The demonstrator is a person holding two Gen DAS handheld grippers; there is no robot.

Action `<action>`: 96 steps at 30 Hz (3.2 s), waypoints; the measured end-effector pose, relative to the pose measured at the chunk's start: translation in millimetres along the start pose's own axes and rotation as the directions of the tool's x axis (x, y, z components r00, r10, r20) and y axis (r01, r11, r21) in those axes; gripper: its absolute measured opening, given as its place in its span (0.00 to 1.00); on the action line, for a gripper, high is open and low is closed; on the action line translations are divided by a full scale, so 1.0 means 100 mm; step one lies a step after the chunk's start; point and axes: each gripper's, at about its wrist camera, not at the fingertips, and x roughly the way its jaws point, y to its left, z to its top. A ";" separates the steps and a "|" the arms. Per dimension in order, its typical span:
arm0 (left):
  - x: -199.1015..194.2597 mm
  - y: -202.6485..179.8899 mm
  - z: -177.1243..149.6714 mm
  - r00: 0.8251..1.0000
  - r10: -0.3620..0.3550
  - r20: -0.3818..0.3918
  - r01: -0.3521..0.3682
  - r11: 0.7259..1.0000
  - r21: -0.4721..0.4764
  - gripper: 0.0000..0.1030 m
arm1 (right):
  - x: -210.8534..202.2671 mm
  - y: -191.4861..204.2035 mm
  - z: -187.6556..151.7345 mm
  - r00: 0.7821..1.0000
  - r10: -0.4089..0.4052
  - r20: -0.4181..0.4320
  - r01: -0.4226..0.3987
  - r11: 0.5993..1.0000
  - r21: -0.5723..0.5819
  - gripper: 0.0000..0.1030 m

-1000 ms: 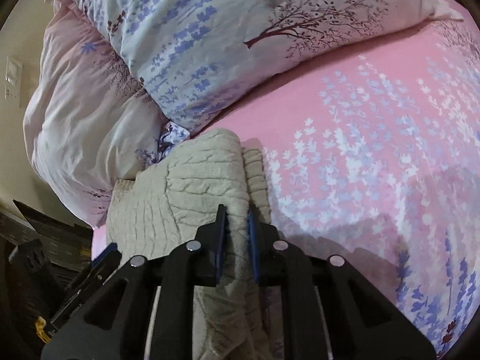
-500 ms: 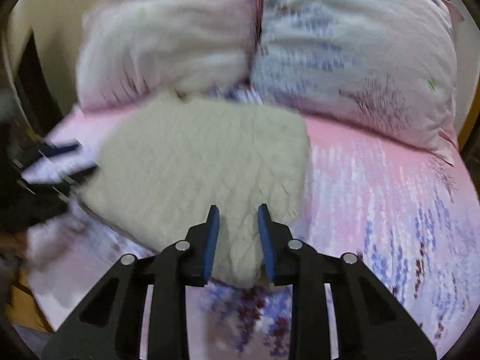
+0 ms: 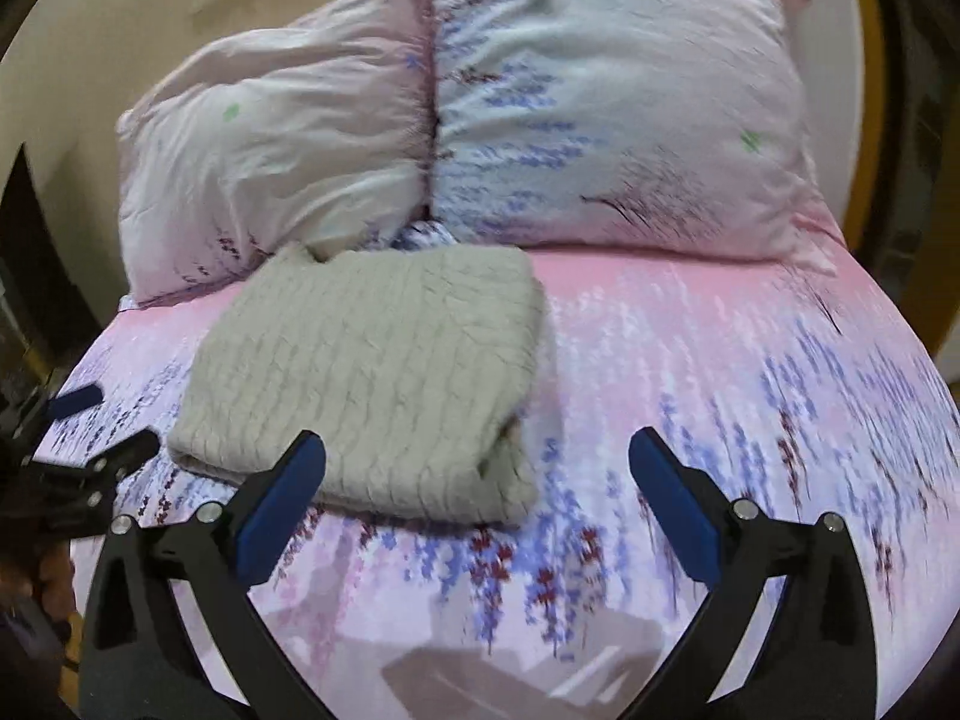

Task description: Fold small clothes

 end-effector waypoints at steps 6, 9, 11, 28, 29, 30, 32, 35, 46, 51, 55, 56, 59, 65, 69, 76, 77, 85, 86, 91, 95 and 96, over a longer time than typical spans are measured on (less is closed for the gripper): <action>0.11 -0.23 -0.14 0.994 0.036 -0.105 -0.035 0.999 0.016 0.99 | 0.10 0.09 -0.19 0.992 -0.094 -0.090 0.092 0.996 -0.019 0.98; 0.23 -0.27 -0.20 0.986 0.018 -0.166 -0.019 1.000 0.000 0.99 | 0.17 0.18 -0.31 0.987 -0.086 -0.133 0.082 0.996 -0.033 0.98; 0.32 -0.29 -0.24 0.978 -0.004 -0.208 0.000 1.000 -0.018 0.99 | 0.27 0.23 -0.37 0.980 -0.103 -0.170 0.095 0.994 -0.052 0.98; 0.39 -0.24 -0.28 0.978 -0.049 -0.205 0.023 0.992 -0.127 0.99 | 0.39 0.38 -0.56 0.973 -0.114 -0.203 0.105 0.993 -0.055 0.98; 0.39 -0.24 -0.28 0.980 -0.044 -0.196 0.019 0.992 -0.129 0.99 | 0.39 0.38 -0.56 0.973 -0.116 -0.201 0.107 0.993 -0.053 0.98; 0.37 -0.25 -0.30 0.981 -0.040 -0.189 0.015 0.991 -0.132 0.99 | 0.39 0.38 -0.56 0.973 -0.117 -0.200 0.109 0.993 -0.051 0.98; 0.37 -0.25 -0.30 0.980 -0.040 -0.193 0.015 0.991 -0.131 0.99 | 0.39 0.38 -0.56 0.973 -0.119 -0.196 0.111 0.993 -0.050 0.98; 0.38 -0.25 -0.30 0.980 -0.039 -0.195 0.014 0.992 -0.128 0.99 | 0.39 0.38 -0.57 0.974 -0.121 -0.192 0.114 0.992 -0.046 0.98; 0.40 -0.23 -0.29 0.980 -0.042 -0.195 0.018 0.992 -0.124 0.99 | 0.39 0.38 -0.57 0.974 -0.121 -0.191 0.114 0.992 -0.047 0.98; 0.40 -0.23 -0.29 0.980 -0.042 -0.195 0.018 0.992 -0.123 0.99 | 0.39 0.38 -0.57 0.974 -0.121 -0.190 0.114 0.992 -0.047 0.98; 0.40 -0.24 -0.29 0.980 -0.042 -0.195 0.018 0.992 -0.123 0.99 | 0.39 0.38 -0.57 0.974 -0.122 -0.190 0.115 0.992 -0.047 0.98; 0.40 -0.24 -0.28 0.980 -0.042 -0.195 0.018 0.992 -0.123 0.99 | 0.39 0.38 -0.57 0.974 -0.122 -0.190 0.115 0.992 -0.046 0.98; 0.40 -0.24 -0.28 0.980 -0.042 -0.195 0.018 0.992 -0.123 0.99 | 0.39 0.38 -0.57 0.974 -0.122 -0.190 0.115 0.992 -0.046 0.98; 0.40 -0.24 -0.28 0.980 -0.042 -0.195 0.018 0.992 -0.123 0.99 | 0.39 0.38 -0.57 0.974 -0.122 -0.190 0.116 0.992 -0.046 0.98; 0.40 -0.23 -0.29 0.980 -0.042 -0.195 0.018 0.992 -0.124 0.99 | 0.39 0.38 -0.57 0.974 -0.123 -0.190 0.116 0.992 -0.045 0.98; 0.40 -0.24 -0.29 0.980 -0.042 -0.194 0.017 0.992 -0.124 0.99 | 0.38 0.38 -0.57 0.974 -0.123 -0.190 0.117 0.992 -0.045 0.98; 0.40 -0.24 -0.29 0.980 -0.041 -0.194 0.017 0.992 -0.124 0.99 | 0.38 0.38 -0.57 0.974 -0.123 -0.190 0.117 0.992 -0.045 0.98; 0.40 -0.24 -0.29 0.980 -0.041 -0.194 0.017 0.992 -0.124 0.99 | 0.38 0.38 -0.57 0.974 -0.124 -0.190 0.117 0.992 -0.044 0.98; 0.40 -0.24 -0.29 0.980 -0.041 -0.194 0.017 0.992 -0.124 0.99 | 0.38 0.38 -0.57 0.974 -0.124 -0.190 0.117 0.992 -0.044 0.98; 0.40 -0.24 -0.29 0.980 -0.041 -0.194 0.017 0.992 -0.124 0.99 | 0.38 0.38 -0.57 0.974 -0.124 -0.190 0.118 0.992 -0.044 0.98; 0.40 -0.24 -0.29 0.980 -0.041 -0.194 0.017 0.992 -0.124 0.99 | 0.39 0.38 -0.57 0.974 -0.124 -0.190 0.118 0.992 -0.044 0.98; 0.40 -0.24 -0.29 0.980 -0.041 -0.194 0.017 0.992 -0.124 0.99 | 0.39 0.38 -0.57 0.974 -0.124 -0.190 0.118 0.992 -0.044 0.98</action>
